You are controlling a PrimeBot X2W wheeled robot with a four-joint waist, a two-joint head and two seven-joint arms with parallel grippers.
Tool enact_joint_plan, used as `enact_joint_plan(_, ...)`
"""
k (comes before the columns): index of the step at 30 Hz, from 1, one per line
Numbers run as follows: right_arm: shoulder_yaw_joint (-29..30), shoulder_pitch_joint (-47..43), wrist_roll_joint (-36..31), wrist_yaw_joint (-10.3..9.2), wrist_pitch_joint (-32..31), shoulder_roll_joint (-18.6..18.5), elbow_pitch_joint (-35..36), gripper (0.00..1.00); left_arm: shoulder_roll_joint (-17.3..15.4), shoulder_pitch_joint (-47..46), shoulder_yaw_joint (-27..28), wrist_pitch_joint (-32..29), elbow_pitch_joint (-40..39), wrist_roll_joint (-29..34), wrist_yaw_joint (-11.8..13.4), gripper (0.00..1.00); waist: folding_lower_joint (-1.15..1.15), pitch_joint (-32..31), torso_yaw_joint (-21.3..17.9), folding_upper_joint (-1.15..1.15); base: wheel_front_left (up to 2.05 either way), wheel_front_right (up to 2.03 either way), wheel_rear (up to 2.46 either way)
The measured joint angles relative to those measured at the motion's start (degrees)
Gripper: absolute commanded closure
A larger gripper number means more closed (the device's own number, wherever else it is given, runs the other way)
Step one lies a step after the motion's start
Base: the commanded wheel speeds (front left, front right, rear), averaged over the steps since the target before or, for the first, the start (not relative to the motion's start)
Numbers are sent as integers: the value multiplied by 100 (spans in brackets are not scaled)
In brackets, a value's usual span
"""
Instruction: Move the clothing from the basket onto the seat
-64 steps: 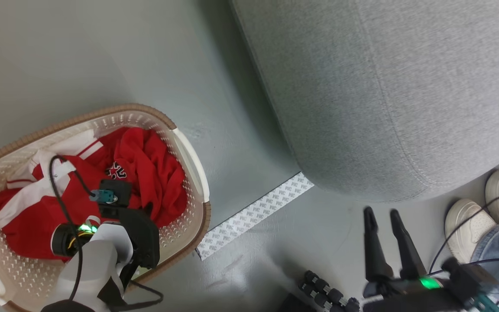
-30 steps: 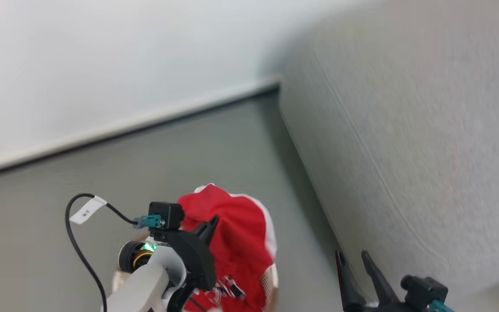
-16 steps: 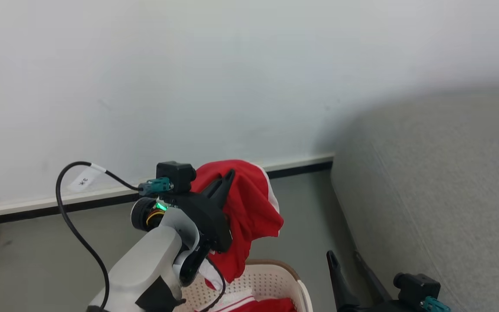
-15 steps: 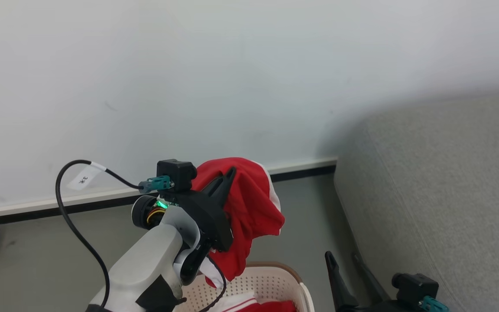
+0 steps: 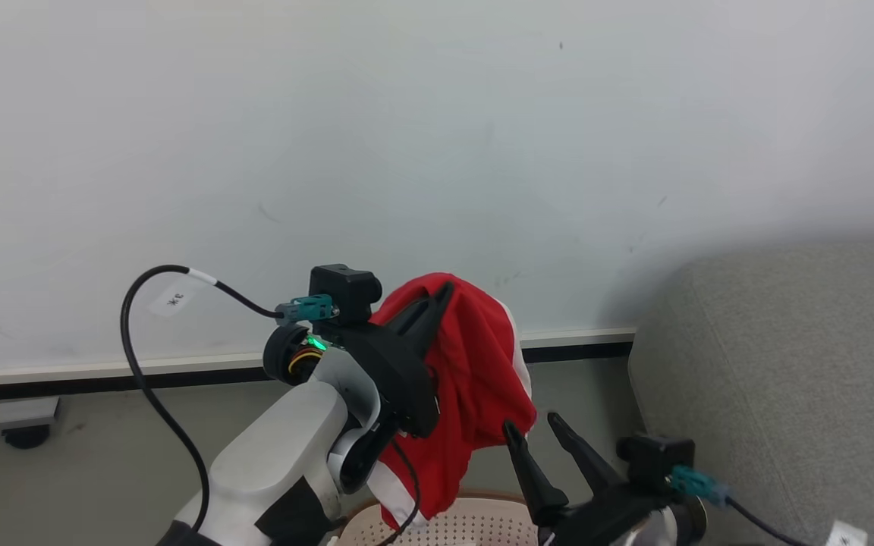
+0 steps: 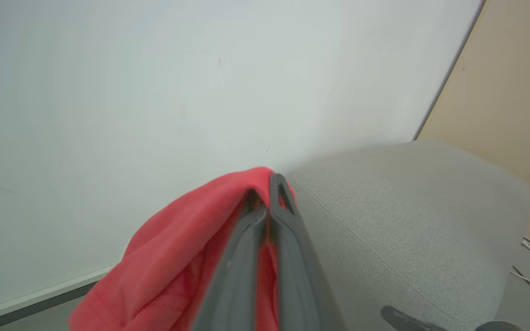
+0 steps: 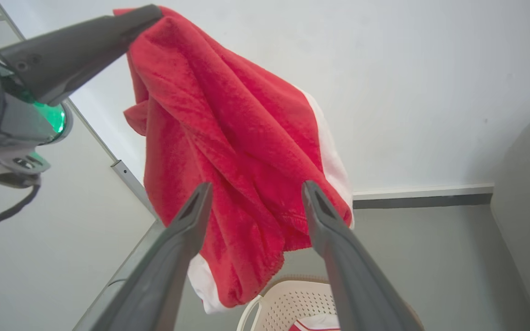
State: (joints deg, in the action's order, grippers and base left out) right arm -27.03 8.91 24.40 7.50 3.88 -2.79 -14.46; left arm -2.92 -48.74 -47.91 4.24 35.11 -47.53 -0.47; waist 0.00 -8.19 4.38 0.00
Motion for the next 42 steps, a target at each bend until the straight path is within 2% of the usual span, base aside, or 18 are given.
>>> enact_joint_plan(6,-233,473,247,0,-289,-7,-530,0,2,1,-249,-69,-291,-182,20,100,1,-8,100,0,0,0,0)
enact_joint_plan(12,-381,896,431,0,-325,-5,-1037,0,2,-1,-512,-160,-678,-307,86,100,0,-7,231,1,0,0,0)
enact_joint_plan(22,-402,1413,372,0,-214,-9,-1667,0,0,-2,-787,-292,-1352,-587,164,100,1,0,353,1,0,0,0)
enact_joint_plan(33,-476,1543,127,0,53,-7,-2149,0,1,0,-932,-309,-1872,-726,318,100,1,-27,388,1,0,0,0)
enact_joint_plan(34,-483,1549,123,0,75,-8,-2164,59,1,3,-939,-309,-1883,-727,328,100,0,-33,387,1,0,0,0)
enact_joint_plan(35,-492,1558,96,0,98,-8,-2174,96,0,8,-942,-307,-1879,-726,353,100,1,-37,384,1,0,0,0)
enact_joint_plan(37,-531,1589,64,0,120,-8,-2178,100,-14,30,-937,-272,-1840,-722,417,100,1,-44,374,0,0,0,0)
enact_joint_plan(38,-545,1602,52,0,126,-7,-2175,100,-30,55,-924,-233,-1803,-720,461,89,1,-47,365,1,0,0,0)
enact_joint_plan(39,-556,1606,37,0,129,-7,-2174,100,-49,71,-907,-166,-1745,-693,501,35,1,-49,357,1,0,0,0)
enact_joint_plan(40,-569,1606,-11,0,146,-7,-2168,100,-111,96,-861,-63,-1613,-636,611,0,0,-47,334,1,0,0,0)
enact_joint_plan(42,-580,1601,-94,0,151,-7,-2151,100,-205,163,-842,32,-1445,-583,673,0,0,-42,298,0,0,0,0)
